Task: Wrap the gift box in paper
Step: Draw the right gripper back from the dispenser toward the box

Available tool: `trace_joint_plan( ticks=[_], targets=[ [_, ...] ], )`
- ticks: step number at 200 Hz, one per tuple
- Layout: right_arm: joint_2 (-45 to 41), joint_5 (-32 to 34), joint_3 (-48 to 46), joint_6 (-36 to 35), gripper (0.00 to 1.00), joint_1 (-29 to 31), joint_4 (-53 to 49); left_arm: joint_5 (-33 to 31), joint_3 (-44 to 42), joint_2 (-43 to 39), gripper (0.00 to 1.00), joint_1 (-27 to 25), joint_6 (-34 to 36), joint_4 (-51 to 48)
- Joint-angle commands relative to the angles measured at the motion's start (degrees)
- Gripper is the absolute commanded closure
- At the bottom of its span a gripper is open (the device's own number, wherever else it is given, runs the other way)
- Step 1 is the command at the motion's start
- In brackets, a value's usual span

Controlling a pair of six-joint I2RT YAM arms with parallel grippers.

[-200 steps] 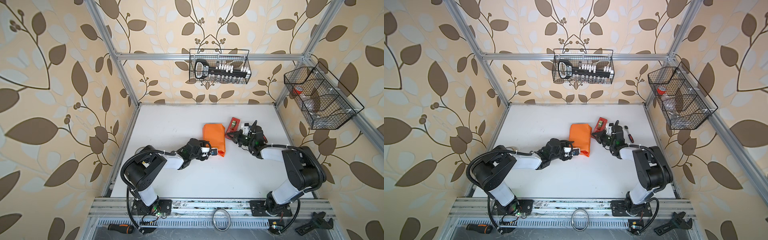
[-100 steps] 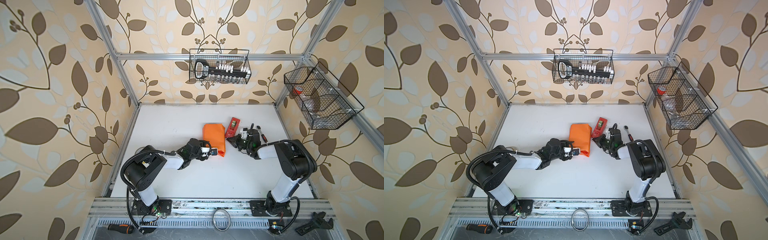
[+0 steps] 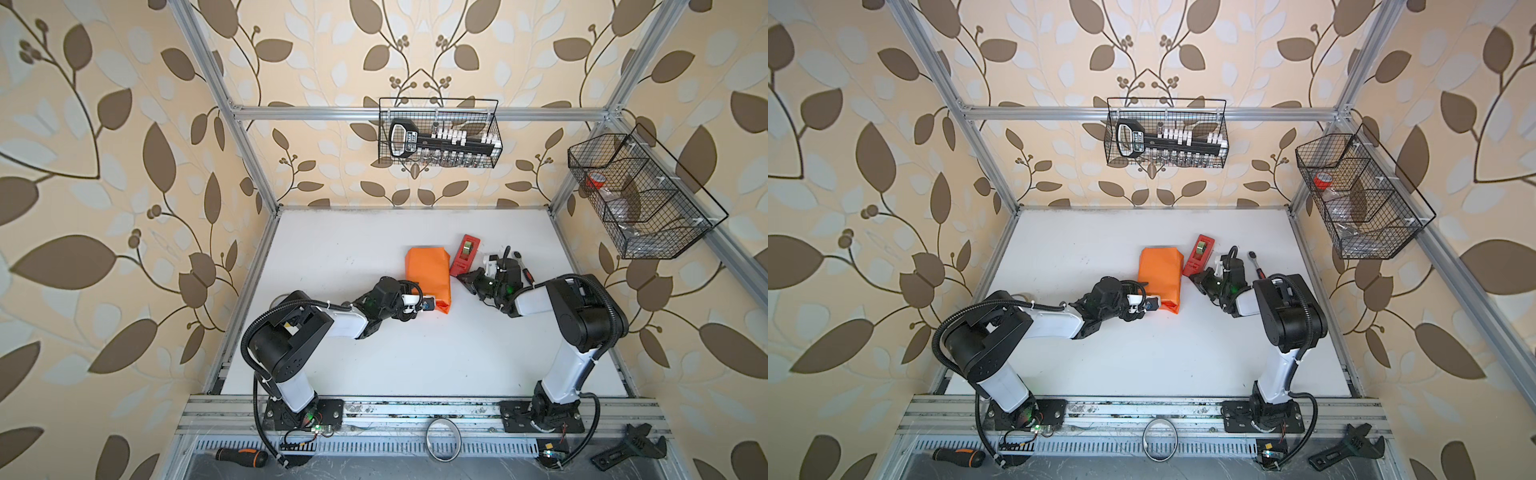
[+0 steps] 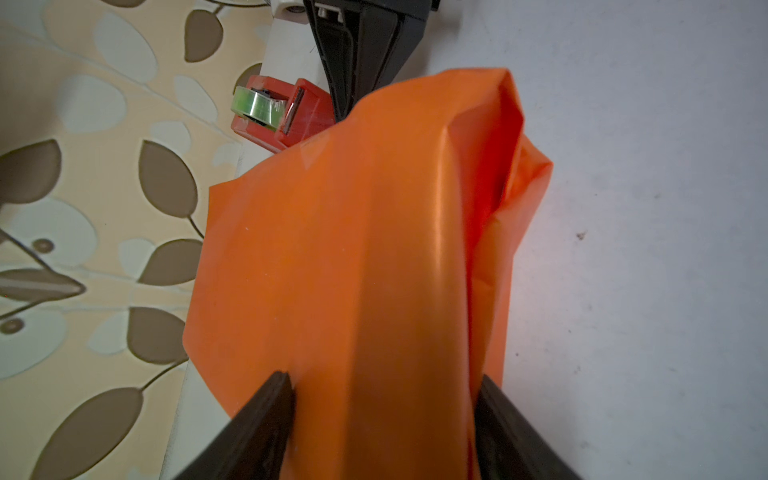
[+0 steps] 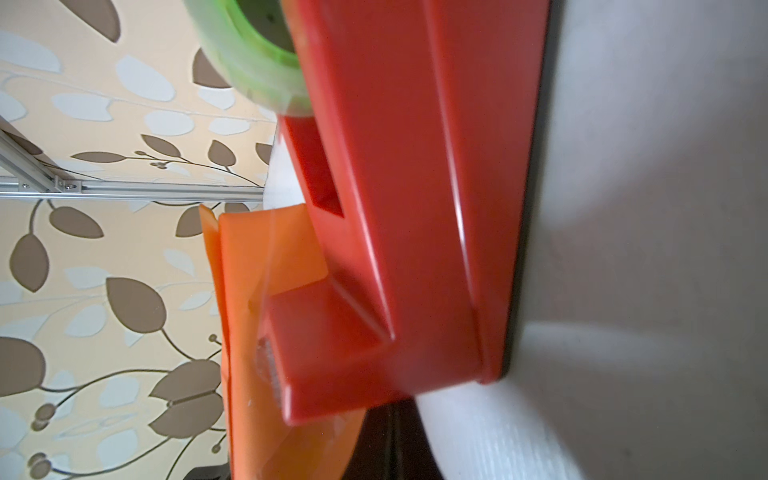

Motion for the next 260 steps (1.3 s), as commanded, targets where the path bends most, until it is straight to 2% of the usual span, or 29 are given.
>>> trace_joint_plan(
  ticks=[1,61,93,134,178,221,260],
  targets=[
    [2.79,1.51,-1.13,-1.06,1.00,-0.97,-5.63,-1.44,-0.27,2.65,0.33,0.82,2.71,-8.93],
    [2.28,1.39,-1.44,-2.51,1.00,-2.31,-7.05,-1.61,-0.14,2.90,0.32,0.75,2.76,-9.11],
    [-0.98,1.10,-2.21,-3.73,1.00,-2.83,-8.65,-1.57,0.10,3.10,0.32,0.82,2.75,-9.19],
    [-10.58,-0.69,-5.84,-6.10,1.00,-3.29,-10.96,-1.61,-0.01,2.99,0.33,0.85,2.65,-9.27],
    [-24.87,-6.36,-14.14,-10.06,1.00,-3.04,-9.26,-1.61,0.05,3.17,0.32,0.80,2.70,-9.42],
    [-36.47,-8.33,-17.97,-17.51,1.00,3.88,-11.75,-1.57,0.21,3.38,0.33,0.76,2.45,-9.46],
    [-37.56,-6.11,-19.96,-17.96,1.00,12.44,-6.86,-1.59,0.30,3.41,0.33,0.79,2.42,-9.48]
  ],
)
